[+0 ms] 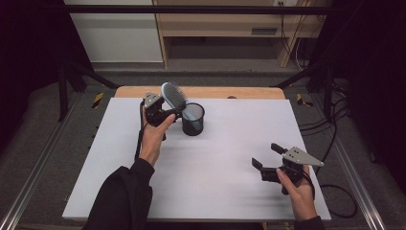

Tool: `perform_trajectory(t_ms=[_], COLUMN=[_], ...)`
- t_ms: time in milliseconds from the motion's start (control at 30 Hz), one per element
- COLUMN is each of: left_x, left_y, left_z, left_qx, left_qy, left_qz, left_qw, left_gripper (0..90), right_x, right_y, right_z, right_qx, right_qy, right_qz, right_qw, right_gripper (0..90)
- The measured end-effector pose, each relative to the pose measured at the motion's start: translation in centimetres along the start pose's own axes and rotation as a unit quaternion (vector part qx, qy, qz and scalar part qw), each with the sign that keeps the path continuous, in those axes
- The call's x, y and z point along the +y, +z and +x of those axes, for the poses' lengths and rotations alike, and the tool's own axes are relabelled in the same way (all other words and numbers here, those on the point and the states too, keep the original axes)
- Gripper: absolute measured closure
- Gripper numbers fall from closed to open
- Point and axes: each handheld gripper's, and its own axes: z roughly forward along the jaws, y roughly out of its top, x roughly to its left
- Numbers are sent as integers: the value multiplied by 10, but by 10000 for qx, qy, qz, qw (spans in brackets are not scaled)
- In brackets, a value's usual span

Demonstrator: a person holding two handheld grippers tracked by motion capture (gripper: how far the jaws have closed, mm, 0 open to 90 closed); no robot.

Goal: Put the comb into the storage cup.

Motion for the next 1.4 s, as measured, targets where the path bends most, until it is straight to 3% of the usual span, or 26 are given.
perform_trajectory(t_ms=[133,367,833,1400], left_x=[0,-1,-6,-12], left_y=[0,-4,-18,-23], left_z=[-2,-5,-13,-15], left_qx=[16,72,67,134], left_qy=[17,-139,9,1], left_qz=[32,127,119,109], left_qw=[10000,9998,9999,9999], left_gripper=[30,31,30,32], right_x=[0,0,0,-1], right_y=[0,1,2,2], right_z=[0,0,0,-2], right_qx=[-2,19,84,84], right_qy=[2,-2,-8,-28], right_qz=[3,10,-5,2], right_qw=[10000,10000,10000,10000], right_gripper=[54,54,53,53])
